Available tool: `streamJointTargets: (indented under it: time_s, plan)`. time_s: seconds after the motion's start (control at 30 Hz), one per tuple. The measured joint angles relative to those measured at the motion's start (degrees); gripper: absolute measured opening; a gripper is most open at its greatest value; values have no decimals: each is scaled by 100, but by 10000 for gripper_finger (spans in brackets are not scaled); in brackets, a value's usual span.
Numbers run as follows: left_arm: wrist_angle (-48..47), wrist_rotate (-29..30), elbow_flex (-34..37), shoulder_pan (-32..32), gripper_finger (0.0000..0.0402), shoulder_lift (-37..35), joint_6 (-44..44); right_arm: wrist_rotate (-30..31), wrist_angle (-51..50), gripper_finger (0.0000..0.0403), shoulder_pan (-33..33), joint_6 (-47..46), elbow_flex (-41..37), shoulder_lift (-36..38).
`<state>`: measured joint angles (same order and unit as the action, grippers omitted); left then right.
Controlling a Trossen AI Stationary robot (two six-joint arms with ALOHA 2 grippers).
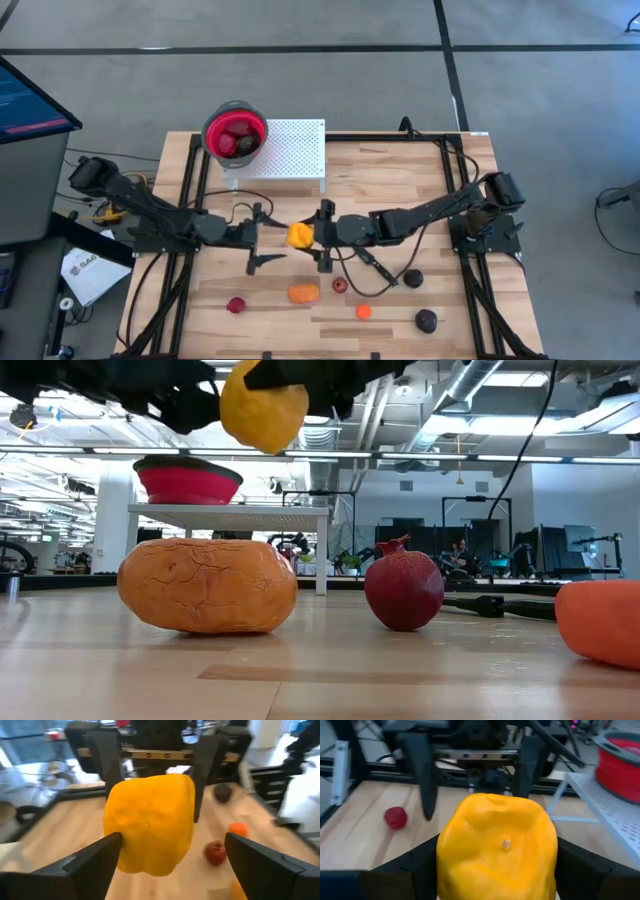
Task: Pick & Place Fruit
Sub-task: Put the yellow bell pepper into the red strainer bowl on the shelf
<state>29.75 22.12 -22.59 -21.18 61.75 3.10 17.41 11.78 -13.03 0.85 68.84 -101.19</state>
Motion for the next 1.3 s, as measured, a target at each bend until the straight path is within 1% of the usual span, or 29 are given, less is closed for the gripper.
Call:
streamJointTargets:
  time_s: [0.13,0.2,0.3,0.47,0.6,0.73,0.83,1.03,1.3]
  plan:
    - [182,651,0,5,377,176,152,243,54,291,52,-236,7,-38]
    - [276,752,0,8,383,243,162,266,117,291,52,-285,7,-42]
    - [616,744,0,55,388,406,159,253,319,291,48,-329,24,-39]
    - [1262,810,-2,110,387,913,158,242,756,291,76,-389,21,-37]
    - [1854,1228,-25,102,386,1282,171,257,824,291,82,-454,24,-34]
    - [1876,1577,-212,102,386,1489,272,290,821,291,85,-486,22,-35]
    - [1889,1621,-339,102,384,1539,354,438,772,291,84,-530,22,-35]
    - [1890,1865,-367,80,383,1546,726,639,664,291,82,-719,28,-33]
    - [1919,2077,-367,78,374,1535,738,637,624,291,177,-1074,28,-33]
